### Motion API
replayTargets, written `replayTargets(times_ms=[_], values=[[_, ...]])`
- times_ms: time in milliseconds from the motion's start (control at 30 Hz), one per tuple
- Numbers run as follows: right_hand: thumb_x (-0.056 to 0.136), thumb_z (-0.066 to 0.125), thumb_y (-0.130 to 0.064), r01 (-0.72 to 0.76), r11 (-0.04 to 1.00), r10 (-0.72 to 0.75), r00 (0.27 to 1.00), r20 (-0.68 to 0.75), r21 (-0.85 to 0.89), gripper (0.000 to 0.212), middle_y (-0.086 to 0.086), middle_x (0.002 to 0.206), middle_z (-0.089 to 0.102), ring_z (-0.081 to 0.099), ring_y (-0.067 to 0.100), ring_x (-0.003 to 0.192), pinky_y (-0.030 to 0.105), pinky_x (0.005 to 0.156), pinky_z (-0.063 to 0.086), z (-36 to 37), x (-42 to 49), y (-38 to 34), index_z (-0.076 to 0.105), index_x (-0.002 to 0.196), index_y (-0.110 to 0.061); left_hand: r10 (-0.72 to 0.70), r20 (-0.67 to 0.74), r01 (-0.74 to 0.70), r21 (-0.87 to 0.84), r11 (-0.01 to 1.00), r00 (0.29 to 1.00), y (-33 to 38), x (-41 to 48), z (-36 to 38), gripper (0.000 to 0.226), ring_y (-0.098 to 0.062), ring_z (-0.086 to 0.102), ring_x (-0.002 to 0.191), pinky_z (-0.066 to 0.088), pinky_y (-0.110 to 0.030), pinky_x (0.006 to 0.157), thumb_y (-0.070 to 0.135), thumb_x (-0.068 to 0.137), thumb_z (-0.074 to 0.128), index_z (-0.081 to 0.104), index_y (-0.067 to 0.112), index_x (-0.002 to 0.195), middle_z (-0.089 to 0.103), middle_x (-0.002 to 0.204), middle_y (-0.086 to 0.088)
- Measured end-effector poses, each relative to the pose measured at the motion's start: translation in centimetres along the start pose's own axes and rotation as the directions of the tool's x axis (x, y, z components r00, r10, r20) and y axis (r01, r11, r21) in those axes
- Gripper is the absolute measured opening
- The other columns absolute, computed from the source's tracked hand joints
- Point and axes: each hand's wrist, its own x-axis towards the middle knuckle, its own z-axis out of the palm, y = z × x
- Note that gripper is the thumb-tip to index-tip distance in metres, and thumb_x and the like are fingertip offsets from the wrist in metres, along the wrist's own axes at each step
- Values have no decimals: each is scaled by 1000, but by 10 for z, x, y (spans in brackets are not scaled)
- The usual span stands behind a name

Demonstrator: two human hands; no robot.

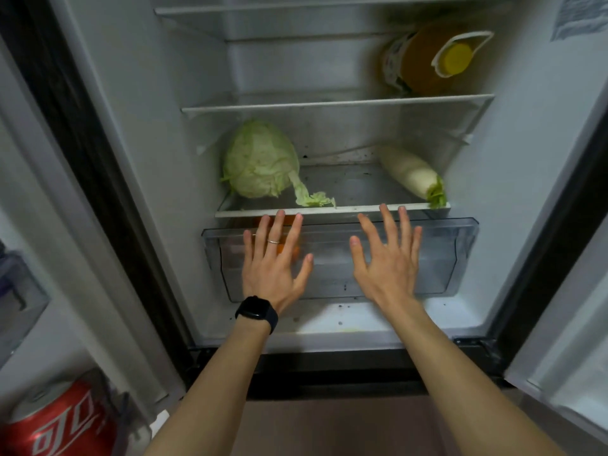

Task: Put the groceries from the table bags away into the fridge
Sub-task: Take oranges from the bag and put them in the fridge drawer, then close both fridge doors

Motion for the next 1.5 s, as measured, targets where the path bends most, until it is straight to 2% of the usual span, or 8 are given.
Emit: replayTargets(times_ms=[267,600,700,867,1033,1167,1333,1500], values=[[103,17,-49,-35,998,41,988,147,-44,52,1,159,36,11,24,153,51,123,3,25,35,4,39,150,-38,-61,147,65,-20,998,987,-8,34,25,69,-26,10,152,-5,-45,120,63,95,23,11,38,158,23,164,-3],[101,26,-47,-24,995,32,996,89,-98,48,2,145,53,36,26,142,53,118,14,34,42,5,52,140,-36,-48,68,47,8,999,997,-13,43,37,60,-30,40,137,19,-52,117,58,92,40,46,31,146,50,147,-6],[102,24,-48,-12,990,47,966,254,-138,48,-1,152,44,29,23,145,50,118,13,13,48,1,43,145,-41,-48,118,45,28,999,992,-12,44,28,59,-30,39,138,22,-52,116,56,93,39,43,32,147,48,149,-5],[103,33,-39,-36,989,106,844,526,-142,52,0,164,25,17,21,151,50,121,13,-36,65,-10,26,155,-39,-30,368,11,55,998,929,-10,57,-5,65,-28,21,148,16,-48,120,49,96,42,20,35,155,26,162,-2],[99,41,-33,-28,1000,32,905,424,-15,52,-6,156,42,31,22,146,46,118,26,-81,19,-19,39,151,-35,7,458,-13,9,1000,889,-1,43,-45,68,-28,16,150,13,-51,122,39,94,49,19,38,155,16,165,-2],[100,43,-33,-51,997,27,938,345,60,47,-7,153,46,31,21,147,41,119,26,-123,-33,-21,46,148,-34,66,445,-14,-119,993,893,14,10,-73,68,-27,14,151,13,-51,122,39,94,50,21,40,155,15,166,-1],[103,44,-38,-159,969,128,977,169,187,40,-10,148,51,32,15,145,31,119,21,-187,-105,-20,56,140,-32,169,329,-67,-299,952,929,51,-34,-100,64,-24,16,151,17,-49,121,42,95,51,26,40,154,19,165,0],[102,51,-33,-253,933,244,967,67,254,34,-15,143,53,34,7,142,27,115,25,-240,-166,-5,61,135,-32,259,199,-145,-455,879,945,104,-62,-124,62,-25,21,150,22,-54,119,41,94,53,33,39,152,25,163,0]])
